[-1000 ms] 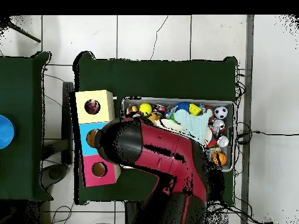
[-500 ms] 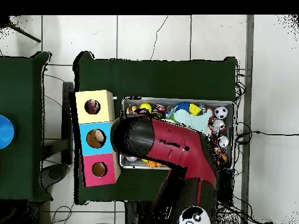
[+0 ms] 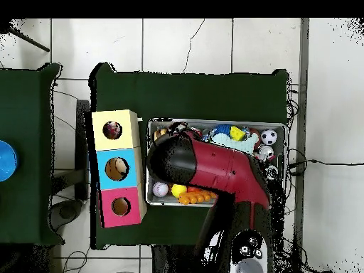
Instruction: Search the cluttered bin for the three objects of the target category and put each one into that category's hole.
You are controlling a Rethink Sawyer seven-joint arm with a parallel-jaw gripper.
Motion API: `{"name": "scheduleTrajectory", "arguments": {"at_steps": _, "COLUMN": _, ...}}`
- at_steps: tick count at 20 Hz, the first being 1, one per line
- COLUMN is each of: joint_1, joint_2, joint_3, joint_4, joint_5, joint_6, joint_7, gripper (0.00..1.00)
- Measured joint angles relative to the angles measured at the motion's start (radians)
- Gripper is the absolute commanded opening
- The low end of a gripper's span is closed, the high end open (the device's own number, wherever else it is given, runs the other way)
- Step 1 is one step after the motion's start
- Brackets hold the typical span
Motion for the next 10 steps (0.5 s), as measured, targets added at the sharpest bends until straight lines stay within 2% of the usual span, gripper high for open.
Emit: {"name": "scheduleTrajectory", "arguments": {"at_steps": 10, "joint_1": -0.023, "joint_2": 0.000, "joint_3": 0.046, "joint_4": 0.000, "joint_5": -0.063, "joint_6": -0.002, "joint_7": 0.000, "gripper": 0.00}}
